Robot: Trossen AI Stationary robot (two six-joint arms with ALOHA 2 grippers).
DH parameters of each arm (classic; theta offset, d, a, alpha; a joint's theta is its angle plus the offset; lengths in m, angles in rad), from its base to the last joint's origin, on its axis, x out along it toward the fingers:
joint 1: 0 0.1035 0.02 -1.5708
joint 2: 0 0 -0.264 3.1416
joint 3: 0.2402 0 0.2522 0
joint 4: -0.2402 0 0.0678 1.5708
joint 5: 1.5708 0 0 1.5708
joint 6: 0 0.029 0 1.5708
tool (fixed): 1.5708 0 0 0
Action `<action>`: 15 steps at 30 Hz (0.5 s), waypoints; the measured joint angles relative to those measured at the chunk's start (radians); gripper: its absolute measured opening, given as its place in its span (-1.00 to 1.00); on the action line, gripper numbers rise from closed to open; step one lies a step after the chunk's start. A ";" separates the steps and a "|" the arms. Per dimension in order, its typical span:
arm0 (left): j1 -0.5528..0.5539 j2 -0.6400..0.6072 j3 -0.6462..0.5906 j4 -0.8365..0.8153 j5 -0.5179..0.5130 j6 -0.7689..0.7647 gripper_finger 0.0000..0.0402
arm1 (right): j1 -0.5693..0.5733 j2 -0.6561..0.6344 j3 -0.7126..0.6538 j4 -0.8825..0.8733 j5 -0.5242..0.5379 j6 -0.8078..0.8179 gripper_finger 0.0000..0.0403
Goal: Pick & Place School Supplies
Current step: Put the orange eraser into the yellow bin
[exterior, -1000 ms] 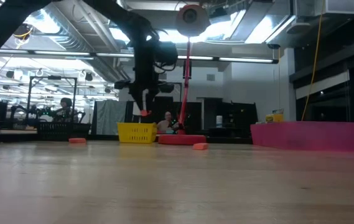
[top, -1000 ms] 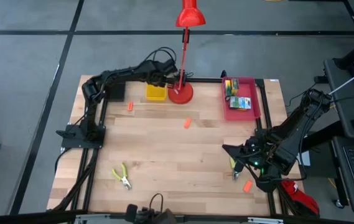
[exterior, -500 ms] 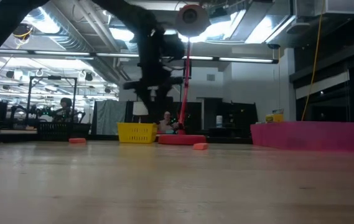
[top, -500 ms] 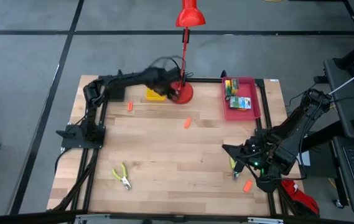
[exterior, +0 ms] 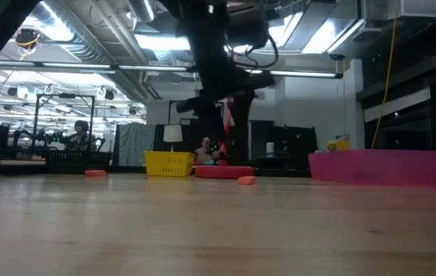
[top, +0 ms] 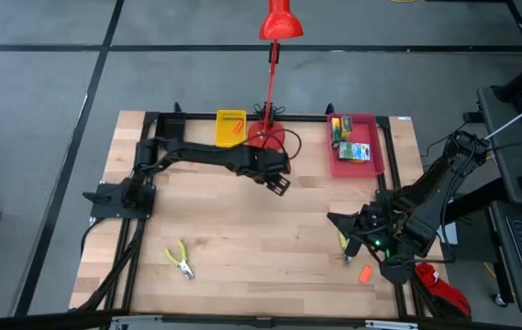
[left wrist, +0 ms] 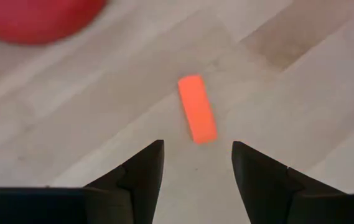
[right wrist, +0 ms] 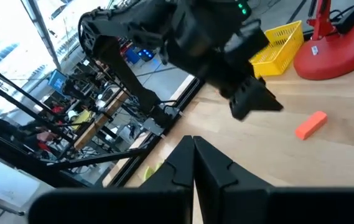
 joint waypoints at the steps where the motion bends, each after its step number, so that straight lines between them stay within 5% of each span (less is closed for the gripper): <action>1: -0.005 0.010 0.000 0.004 0.001 -0.016 -0.05 | 0.000 0.000 0.000 0.009 0.001 -0.006 -0.97; 15: -0.007 0.123 0.000 0.126 -0.001 -0.087 0.13 | 0.003 0.000 0.000 0.245 -0.001 -0.243 -0.97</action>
